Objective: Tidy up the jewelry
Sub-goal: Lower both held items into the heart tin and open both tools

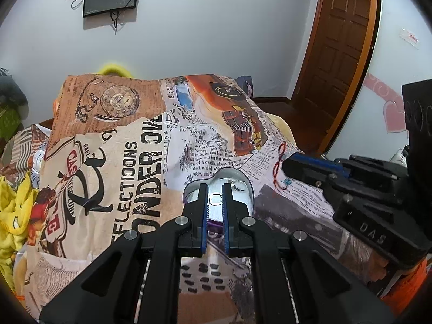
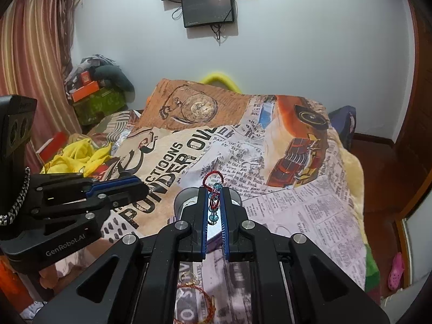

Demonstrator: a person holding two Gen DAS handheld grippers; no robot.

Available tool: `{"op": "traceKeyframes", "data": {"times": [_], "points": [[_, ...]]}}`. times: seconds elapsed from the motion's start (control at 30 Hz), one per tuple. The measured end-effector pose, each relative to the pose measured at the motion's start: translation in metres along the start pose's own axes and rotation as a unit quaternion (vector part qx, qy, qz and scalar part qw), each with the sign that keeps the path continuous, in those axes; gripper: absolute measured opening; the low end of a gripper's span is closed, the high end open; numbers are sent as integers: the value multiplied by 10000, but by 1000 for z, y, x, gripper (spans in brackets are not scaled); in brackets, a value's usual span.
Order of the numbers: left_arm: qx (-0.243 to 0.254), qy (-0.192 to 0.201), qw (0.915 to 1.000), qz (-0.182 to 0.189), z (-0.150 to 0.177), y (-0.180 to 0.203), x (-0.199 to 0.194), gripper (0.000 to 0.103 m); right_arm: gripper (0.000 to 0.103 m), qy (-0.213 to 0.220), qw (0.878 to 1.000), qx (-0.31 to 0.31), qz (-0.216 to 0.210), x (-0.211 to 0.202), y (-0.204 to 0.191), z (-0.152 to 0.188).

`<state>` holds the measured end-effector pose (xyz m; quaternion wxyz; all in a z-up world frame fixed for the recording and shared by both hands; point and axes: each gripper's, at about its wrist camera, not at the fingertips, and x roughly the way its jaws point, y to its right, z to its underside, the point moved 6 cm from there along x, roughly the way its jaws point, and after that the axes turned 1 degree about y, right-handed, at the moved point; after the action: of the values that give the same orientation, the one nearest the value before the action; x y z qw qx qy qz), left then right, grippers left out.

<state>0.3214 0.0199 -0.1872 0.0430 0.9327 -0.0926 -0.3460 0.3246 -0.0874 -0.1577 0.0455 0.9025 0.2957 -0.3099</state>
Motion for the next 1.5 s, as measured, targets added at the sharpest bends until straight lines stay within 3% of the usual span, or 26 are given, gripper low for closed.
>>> {"op": "traceKeyframes", "data": {"times": [0.7,1.1,1.5], "points": [[25,-529,9986,-16,7,-9,60,7,8,-663,9972,75,-348,60,5,19],[156,-733,9971,117,12,0,70,7,8,-957,9950,52,-270,73,9,29],[-43,-750,9970,166,9,-6,63,7,11,-1078,9939,-55,-231,73,6,31]]}}
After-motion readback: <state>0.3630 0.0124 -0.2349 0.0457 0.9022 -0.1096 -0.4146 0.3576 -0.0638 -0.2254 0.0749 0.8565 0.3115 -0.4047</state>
